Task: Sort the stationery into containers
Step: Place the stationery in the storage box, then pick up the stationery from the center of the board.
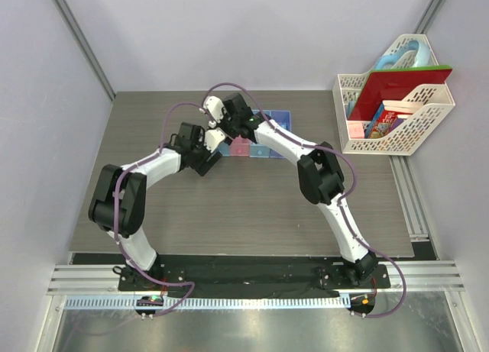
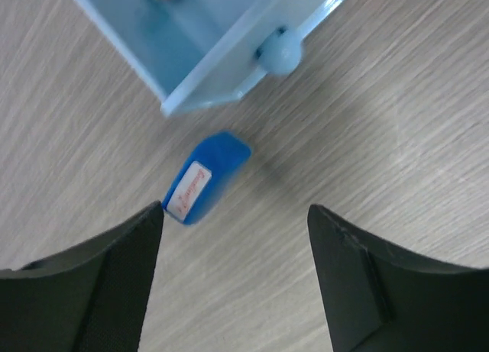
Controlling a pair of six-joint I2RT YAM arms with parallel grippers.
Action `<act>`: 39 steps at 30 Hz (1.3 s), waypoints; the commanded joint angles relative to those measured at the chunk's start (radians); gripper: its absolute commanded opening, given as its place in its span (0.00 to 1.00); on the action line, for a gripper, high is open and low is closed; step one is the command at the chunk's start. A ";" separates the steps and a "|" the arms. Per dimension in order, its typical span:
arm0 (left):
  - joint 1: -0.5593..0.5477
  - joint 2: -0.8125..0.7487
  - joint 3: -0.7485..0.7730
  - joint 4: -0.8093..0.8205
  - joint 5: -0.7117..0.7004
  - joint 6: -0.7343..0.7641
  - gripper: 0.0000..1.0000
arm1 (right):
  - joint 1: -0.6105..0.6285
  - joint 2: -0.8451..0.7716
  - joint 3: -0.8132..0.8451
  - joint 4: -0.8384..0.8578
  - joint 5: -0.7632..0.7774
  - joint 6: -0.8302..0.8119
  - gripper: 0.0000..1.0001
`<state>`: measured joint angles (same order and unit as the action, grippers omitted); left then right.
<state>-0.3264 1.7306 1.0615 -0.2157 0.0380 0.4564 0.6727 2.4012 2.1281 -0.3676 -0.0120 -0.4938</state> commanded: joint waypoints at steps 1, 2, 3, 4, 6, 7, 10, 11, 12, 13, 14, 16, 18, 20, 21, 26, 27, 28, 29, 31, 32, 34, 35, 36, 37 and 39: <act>0.001 0.030 0.052 0.021 0.057 0.079 0.75 | -0.005 -0.223 -0.104 -0.007 0.102 -0.038 0.77; 0.001 0.033 0.055 0.016 0.068 0.088 0.74 | -0.008 -0.267 -0.123 -0.007 0.122 -0.038 0.77; 0.001 0.041 0.057 0.015 0.075 0.106 0.74 | -0.012 -0.295 -0.140 -0.010 0.129 -0.040 0.77; 0.001 0.046 0.060 0.012 0.079 0.114 0.74 | -0.019 -0.318 -0.172 -0.013 0.135 -0.040 0.77; 0.006 0.055 0.069 0.016 0.077 0.128 0.74 | -0.027 -0.388 -0.209 -0.013 0.142 -0.034 0.77; 0.012 0.061 0.074 0.016 0.079 0.134 0.74 | -0.031 -0.407 -0.218 -0.013 0.142 -0.029 0.77; 0.035 0.070 0.095 0.013 0.097 0.143 0.74 | -0.047 -0.477 -0.246 -0.017 0.152 -0.012 0.77; 0.047 0.069 0.098 0.009 0.103 0.149 0.74 | -0.051 -0.490 -0.253 -0.017 0.152 -0.011 0.78; 0.055 0.069 0.100 0.009 0.108 0.156 0.74 | -0.053 -0.502 -0.266 -0.019 0.158 -0.011 0.78; 0.062 0.070 0.101 0.009 0.114 0.166 0.74 | -0.053 -0.520 -0.273 -0.028 0.171 -0.012 0.78; 0.082 0.073 0.104 0.012 0.134 0.188 0.74 | -0.053 -0.528 -0.281 -0.033 0.179 -0.015 0.78; 0.107 0.084 0.124 -0.005 0.160 0.214 0.74 | -0.056 -0.557 -0.310 -0.034 0.205 -0.022 0.78; 0.145 0.109 0.173 -0.071 0.215 0.257 0.74 | -0.064 -0.579 -0.333 -0.034 0.222 -0.020 0.78; 0.190 0.138 0.228 -0.129 0.297 0.315 0.74 | -0.073 -0.614 -0.347 -0.036 0.230 -0.014 0.78; 0.205 0.144 0.244 -0.186 0.319 0.333 0.74 | -0.087 -0.625 -0.359 -0.034 0.230 -0.011 0.78; 0.263 0.146 0.261 -0.237 0.346 0.398 0.74 | -0.140 -0.700 -0.388 -0.044 0.222 0.008 0.80; 0.268 0.141 0.258 -0.237 0.352 0.409 0.74 | -0.148 -0.709 -0.396 -0.050 0.218 0.011 0.80; 0.277 0.141 0.255 -0.237 0.356 0.415 0.74 | -0.174 -0.721 -0.401 -0.050 0.210 0.023 0.80; 0.279 0.144 0.252 -0.243 0.359 0.419 0.74 | -0.186 -0.744 -0.408 -0.050 0.190 0.026 0.80; 0.280 0.149 0.250 -0.248 0.369 0.423 0.74 | -0.214 -0.761 -0.427 -0.050 0.184 0.035 0.80; 0.280 0.149 0.253 -0.257 0.376 0.424 0.74 | -0.223 -0.767 -0.439 -0.050 0.178 0.041 0.80; 0.280 0.141 0.261 -0.272 0.402 0.424 0.74 | -0.240 -0.783 -0.456 -0.051 0.175 0.043 0.81; 0.280 0.138 0.262 -0.283 0.411 0.423 0.74 | -0.246 -0.787 -0.477 -0.051 0.175 0.037 0.81; 0.280 0.132 0.262 -0.287 0.422 0.424 0.74 | -0.249 -0.794 -0.491 -0.050 0.178 0.034 0.81; 0.279 0.124 0.262 -0.290 0.440 0.421 0.74 | -0.252 -0.794 -0.500 -0.051 0.178 0.034 0.81; 0.279 0.116 0.268 -0.300 0.460 0.418 0.74 | -0.271 -0.797 -0.525 -0.047 0.172 0.038 0.81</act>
<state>-0.0502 1.9007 1.3064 -0.4767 0.4221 0.8654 0.4171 1.6165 1.6466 -0.4141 0.1799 -0.4706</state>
